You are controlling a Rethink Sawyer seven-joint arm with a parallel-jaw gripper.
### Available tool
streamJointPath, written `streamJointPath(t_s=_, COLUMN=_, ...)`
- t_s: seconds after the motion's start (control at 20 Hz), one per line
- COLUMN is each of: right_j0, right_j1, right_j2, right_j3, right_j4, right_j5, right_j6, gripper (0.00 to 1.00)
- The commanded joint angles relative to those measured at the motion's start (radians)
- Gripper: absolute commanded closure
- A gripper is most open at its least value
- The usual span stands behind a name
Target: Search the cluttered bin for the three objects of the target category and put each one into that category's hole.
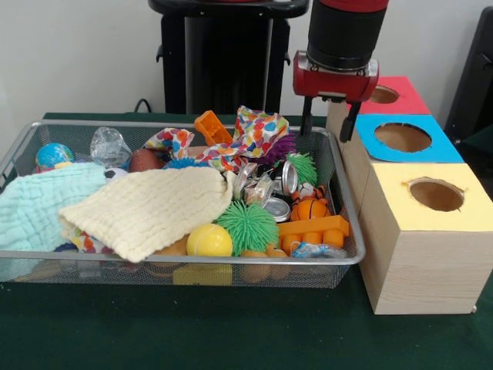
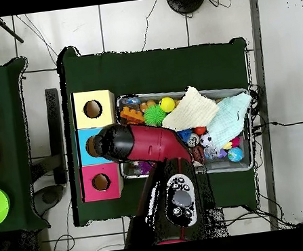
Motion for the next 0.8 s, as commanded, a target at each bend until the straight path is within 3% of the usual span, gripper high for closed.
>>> streamJointPath(t_s=0.05, right_j0=-0.035, right_j1=0.091, right_j2=0.091, right_j3=-0.090, right_j4=-0.028, right_j5=-0.057, right_j6=0.095, gripper=0.00)
streamJointPath(t_s=0.8, right_j0=-0.003, right_j1=0.152, right_j2=0.064, right_j3=-0.174, right_j4=-0.008, right_j5=-0.021, right_j6=0.148, gripper=0.00)
